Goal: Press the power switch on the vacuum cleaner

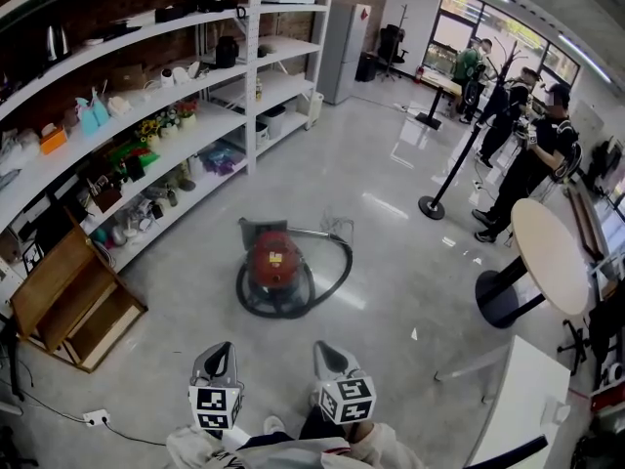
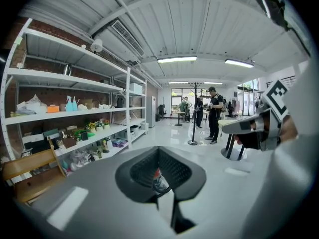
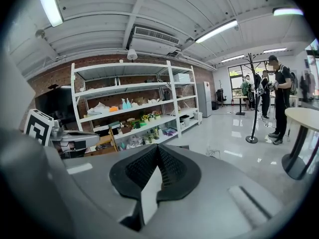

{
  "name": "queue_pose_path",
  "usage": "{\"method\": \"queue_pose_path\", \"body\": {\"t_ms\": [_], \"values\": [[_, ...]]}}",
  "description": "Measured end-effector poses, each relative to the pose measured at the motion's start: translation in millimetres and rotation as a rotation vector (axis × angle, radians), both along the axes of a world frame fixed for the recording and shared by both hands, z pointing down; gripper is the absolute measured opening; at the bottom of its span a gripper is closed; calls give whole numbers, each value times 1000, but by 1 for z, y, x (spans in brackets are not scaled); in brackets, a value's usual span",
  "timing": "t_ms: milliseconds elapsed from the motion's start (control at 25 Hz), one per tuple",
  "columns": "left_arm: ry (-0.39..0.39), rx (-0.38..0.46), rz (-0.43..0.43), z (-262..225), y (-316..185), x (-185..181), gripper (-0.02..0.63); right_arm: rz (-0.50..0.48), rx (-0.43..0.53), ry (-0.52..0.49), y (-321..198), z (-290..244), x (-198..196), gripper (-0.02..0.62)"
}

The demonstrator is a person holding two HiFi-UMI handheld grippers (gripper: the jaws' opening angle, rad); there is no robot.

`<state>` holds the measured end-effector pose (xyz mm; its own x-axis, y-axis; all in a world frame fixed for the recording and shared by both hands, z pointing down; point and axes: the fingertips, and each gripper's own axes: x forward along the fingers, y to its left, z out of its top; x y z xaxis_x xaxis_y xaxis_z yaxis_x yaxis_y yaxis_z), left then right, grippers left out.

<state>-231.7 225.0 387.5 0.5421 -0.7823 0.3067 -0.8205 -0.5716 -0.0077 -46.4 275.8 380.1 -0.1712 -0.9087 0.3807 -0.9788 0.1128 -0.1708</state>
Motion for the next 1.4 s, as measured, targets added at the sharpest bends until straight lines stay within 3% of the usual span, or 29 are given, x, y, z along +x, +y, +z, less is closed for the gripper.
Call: {"method": "queue_pose_path", "body": {"t_ms": [840,1400], "values": [[-23,-34,-8,11,21,3,0,-18,-27,-28,16,13,-1,2],[-51,-25,-15,4,20,41,0,-35,-26,-61,11,14,34,0]]}}
